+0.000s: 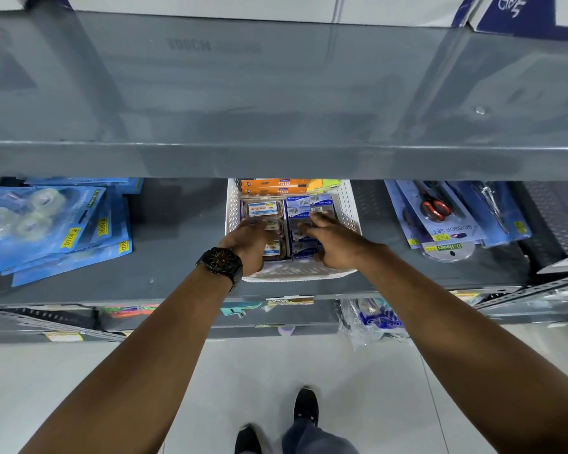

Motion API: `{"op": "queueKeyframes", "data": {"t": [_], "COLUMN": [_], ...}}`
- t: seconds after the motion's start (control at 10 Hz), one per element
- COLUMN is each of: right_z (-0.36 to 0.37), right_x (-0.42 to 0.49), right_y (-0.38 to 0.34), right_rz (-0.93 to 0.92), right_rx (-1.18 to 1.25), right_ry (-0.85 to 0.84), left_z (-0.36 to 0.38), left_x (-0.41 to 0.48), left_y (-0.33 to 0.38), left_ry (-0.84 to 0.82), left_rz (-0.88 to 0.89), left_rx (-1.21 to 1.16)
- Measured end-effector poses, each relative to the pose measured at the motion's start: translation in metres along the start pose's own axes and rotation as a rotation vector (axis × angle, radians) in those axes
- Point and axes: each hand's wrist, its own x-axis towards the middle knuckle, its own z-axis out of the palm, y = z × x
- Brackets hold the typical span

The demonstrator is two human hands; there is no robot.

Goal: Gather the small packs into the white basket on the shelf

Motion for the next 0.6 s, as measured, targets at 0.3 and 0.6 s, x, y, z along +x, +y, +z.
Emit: {"op": "queueKeyframes", "data": {"t": [0.3, 0.6], "right_z": [0.0, -0.017], "right_x": [0.0, -0.029], "right_y": [-0.006, -0.027], "right_rz": [0.056, 0.063], "right_rx": [-0.003, 0.055], "right_ry": [-0.007, 0.097], "left_z": [0.001, -0.005], "left_x": [0.007, -0.019], "left_y": [0.002, 0.001], "left_ry": [0.091, 0.065], "left_rz": [0.112, 0.342], "left_rx": [0.217, 1.098]}}
